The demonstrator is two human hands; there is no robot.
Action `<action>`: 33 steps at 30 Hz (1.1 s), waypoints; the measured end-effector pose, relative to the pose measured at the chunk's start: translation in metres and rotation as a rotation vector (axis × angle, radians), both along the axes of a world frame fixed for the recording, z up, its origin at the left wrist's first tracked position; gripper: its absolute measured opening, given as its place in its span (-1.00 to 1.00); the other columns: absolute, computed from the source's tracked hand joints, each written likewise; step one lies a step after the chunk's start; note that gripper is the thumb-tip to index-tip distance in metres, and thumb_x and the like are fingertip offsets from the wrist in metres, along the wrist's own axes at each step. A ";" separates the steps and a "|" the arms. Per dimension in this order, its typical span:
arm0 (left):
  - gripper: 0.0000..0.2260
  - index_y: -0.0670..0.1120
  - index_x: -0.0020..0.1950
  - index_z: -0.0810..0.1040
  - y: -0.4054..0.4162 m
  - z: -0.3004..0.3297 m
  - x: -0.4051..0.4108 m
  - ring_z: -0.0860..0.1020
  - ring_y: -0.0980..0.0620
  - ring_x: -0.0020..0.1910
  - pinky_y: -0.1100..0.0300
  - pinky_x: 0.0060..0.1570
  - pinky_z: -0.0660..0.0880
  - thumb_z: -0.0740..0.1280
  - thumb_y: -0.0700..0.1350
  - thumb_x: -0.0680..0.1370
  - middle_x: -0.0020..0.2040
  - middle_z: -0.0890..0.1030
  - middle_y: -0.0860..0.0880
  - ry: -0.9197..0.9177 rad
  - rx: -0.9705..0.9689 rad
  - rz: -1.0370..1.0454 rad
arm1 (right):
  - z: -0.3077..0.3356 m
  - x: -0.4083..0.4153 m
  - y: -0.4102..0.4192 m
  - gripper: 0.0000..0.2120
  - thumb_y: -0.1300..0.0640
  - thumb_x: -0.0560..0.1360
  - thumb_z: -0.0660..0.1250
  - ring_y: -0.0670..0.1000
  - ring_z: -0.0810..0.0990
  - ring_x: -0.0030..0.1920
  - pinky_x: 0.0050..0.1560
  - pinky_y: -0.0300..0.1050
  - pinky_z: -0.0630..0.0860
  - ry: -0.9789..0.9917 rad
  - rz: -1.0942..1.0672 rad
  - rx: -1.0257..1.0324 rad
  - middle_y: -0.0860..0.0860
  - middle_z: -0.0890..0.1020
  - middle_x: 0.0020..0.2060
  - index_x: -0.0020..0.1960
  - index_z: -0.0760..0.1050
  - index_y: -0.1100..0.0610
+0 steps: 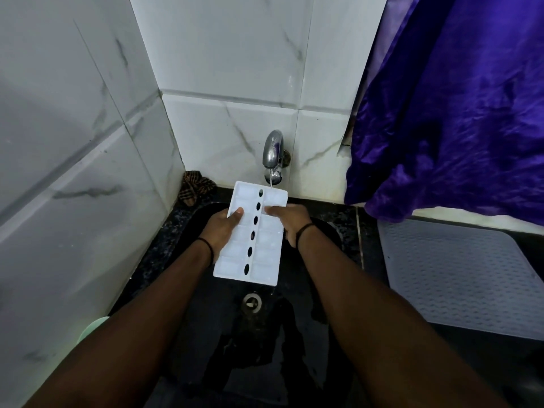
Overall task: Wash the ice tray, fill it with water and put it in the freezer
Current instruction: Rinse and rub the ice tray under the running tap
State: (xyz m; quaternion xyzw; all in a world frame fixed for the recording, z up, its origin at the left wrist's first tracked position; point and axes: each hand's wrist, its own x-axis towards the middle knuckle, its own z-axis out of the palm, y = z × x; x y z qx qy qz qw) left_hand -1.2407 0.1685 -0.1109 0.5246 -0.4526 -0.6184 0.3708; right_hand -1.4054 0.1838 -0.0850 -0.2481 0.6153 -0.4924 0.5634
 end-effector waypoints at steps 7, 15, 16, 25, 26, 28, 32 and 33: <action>-0.82 -0.09 -0.05 0.59 -0.007 0.008 0.010 0.63 -0.09 -0.20 0.06 -0.19 0.57 0.29 -0.01 0.58 -0.10 0.66 -0.13 -0.050 0.015 0.024 | 0.005 0.007 -0.009 -0.88 0.41 0.47 0.31 0.19 0.64 -0.13 -0.07 0.08 0.59 0.169 0.001 0.028 0.23 0.63 -0.15 -0.19 0.55 0.27; -0.73 -0.22 0.11 0.56 0.002 -0.001 0.001 0.61 -0.24 0.00 -0.14 0.08 0.55 0.28 -0.03 0.59 0.06 0.63 -0.26 -0.112 -0.045 0.062 | 0.006 0.010 0.004 -0.71 0.42 0.54 0.17 0.24 0.58 -0.02 0.21 0.25 0.49 -0.144 0.055 0.118 0.29 0.60 0.04 0.22 0.50 0.35; -0.74 -0.22 0.10 0.57 0.003 0.000 0.000 0.61 -0.22 -0.02 -0.14 0.08 0.55 0.28 -0.03 0.59 0.05 0.63 -0.26 -0.111 -0.050 0.066 | 0.004 0.010 0.005 -0.68 0.41 0.55 0.20 0.25 0.57 0.04 0.27 0.31 0.44 -0.161 0.068 0.108 0.32 0.59 0.14 0.28 0.47 0.38; -0.73 -0.21 0.15 0.56 0.004 -0.006 -0.007 0.61 -0.15 -0.12 0.01 -0.08 0.56 0.26 -0.04 0.60 0.05 0.63 -0.21 -0.031 0.026 0.160 | -0.013 0.018 0.017 -0.67 0.33 0.52 0.38 0.30 0.61 0.13 0.17 0.24 0.53 -0.066 0.010 0.071 0.31 0.60 0.17 0.26 0.49 0.39; -0.73 -0.21 0.16 0.55 0.004 -0.006 -0.007 0.61 -0.13 -0.13 0.03 -0.09 0.55 0.26 -0.04 0.60 0.04 0.62 -0.22 -0.023 0.038 0.165 | -0.014 0.020 0.016 -0.69 0.33 0.51 0.39 0.28 0.62 0.10 0.13 0.18 0.55 -0.053 -0.006 0.092 0.30 0.61 0.15 0.24 0.51 0.39; -0.72 -0.24 0.17 0.54 0.003 -0.006 -0.005 0.60 -0.16 -0.12 0.00 -0.07 0.55 0.26 -0.05 0.60 0.06 0.62 -0.24 -0.023 0.066 0.166 | -0.015 0.023 0.012 -0.70 0.35 0.48 0.41 0.22 0.64 0.01 0.05 0.09 0.56 -0.015 0.007 0.126 0.28 0.64 0.11 0.20 0.54 0.37; -0.71 -0.26 0.17 0.54 -0.002 -0.006 0.002 0.59 -0.17 -0.04 0.00 -0.01 0.54 0.26 -0.06 0.61 0.08 0.61 -0.25 -0.075 0.056 0.188 | -0.008 0.027 0.004 -0.72 0.37 0.51 0.35 0.17 0.61 -0.13 0.12 0.17 0.54 -0.065 0.143 0.184 0.20 0.63 -0.05 0.21 0.55 0.32; -0.72 -0.25 0.15 0.55 -0.003 -0.006 0.003 0.59 -0.16 -0.06 0.02 -0.04 0.53 0.25 -0.06 0.61 0.07 0.62 -0.24 -0.092 0.037 0.192 | -0.008 0.029 0.002 -0.75 0.37 0.51 0.33 0.16 0.60 -0.18 0.04 0.13 0.55 -0.067 0.142 0.183 0.18 0.63 -0.09 0.19 0.57 0.29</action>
